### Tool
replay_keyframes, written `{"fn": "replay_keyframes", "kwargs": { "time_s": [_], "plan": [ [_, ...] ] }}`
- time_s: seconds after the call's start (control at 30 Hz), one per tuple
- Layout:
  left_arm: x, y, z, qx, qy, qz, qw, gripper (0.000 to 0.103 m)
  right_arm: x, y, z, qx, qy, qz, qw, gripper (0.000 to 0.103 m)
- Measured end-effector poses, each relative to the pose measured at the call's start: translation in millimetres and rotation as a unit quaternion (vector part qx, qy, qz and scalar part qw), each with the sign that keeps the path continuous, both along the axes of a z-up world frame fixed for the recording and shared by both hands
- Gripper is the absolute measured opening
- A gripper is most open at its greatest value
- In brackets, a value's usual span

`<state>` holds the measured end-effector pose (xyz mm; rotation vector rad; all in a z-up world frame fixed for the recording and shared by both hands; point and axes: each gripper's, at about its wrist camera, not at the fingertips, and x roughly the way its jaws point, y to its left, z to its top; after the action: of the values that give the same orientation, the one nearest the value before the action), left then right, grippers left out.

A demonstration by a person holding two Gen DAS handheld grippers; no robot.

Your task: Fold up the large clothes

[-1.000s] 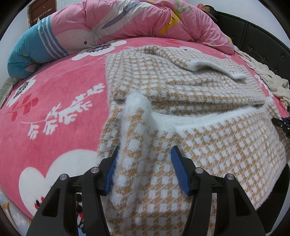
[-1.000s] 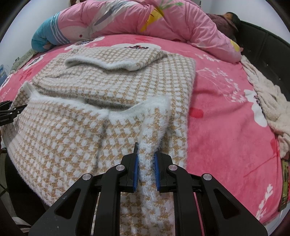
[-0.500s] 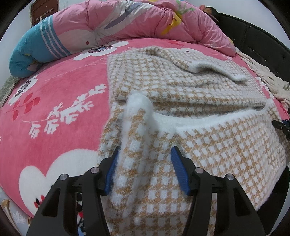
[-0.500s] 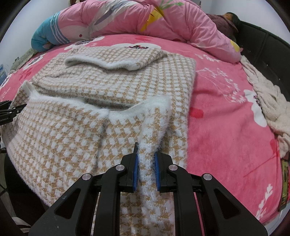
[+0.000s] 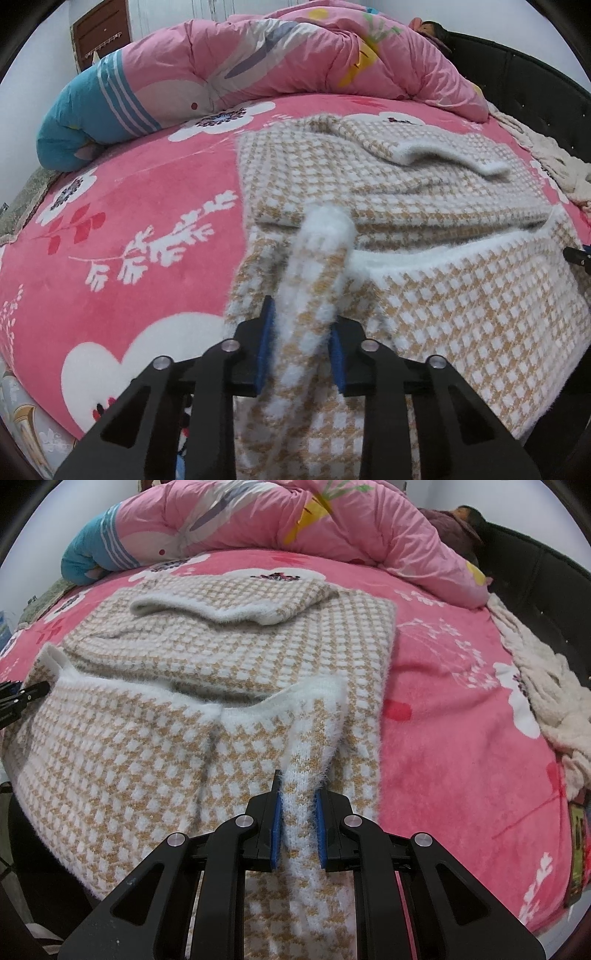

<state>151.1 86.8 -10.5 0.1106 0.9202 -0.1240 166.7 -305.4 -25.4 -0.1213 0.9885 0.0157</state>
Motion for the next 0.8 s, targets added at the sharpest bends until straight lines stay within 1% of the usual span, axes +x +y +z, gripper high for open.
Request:
{"fn": "replay_keyframes", "kwargs": {
  "time_s": [0.1, 0.3, 0.8],
  "plan": [
    [0, -1, 0, 0.009, -0.004, -0.001, 0.9999, 0.023, -2, 2, 2, -0.006, -0.003, -0.001, 1.000, 0.013],
    [1, -8, -4, 0.041, -0.009, 0.002, 0.9991, 0.023, -3, 3, 2, -0.005, -0.001, -0.005, 1.000, 0.013],
    [0, -23, -6, 0.072, 0.005, 0.019, 0.9972, 0.024, 1, 2, -2, -0.001, 0.004, -0.006, 1.000, 0.013]
  ]
}}
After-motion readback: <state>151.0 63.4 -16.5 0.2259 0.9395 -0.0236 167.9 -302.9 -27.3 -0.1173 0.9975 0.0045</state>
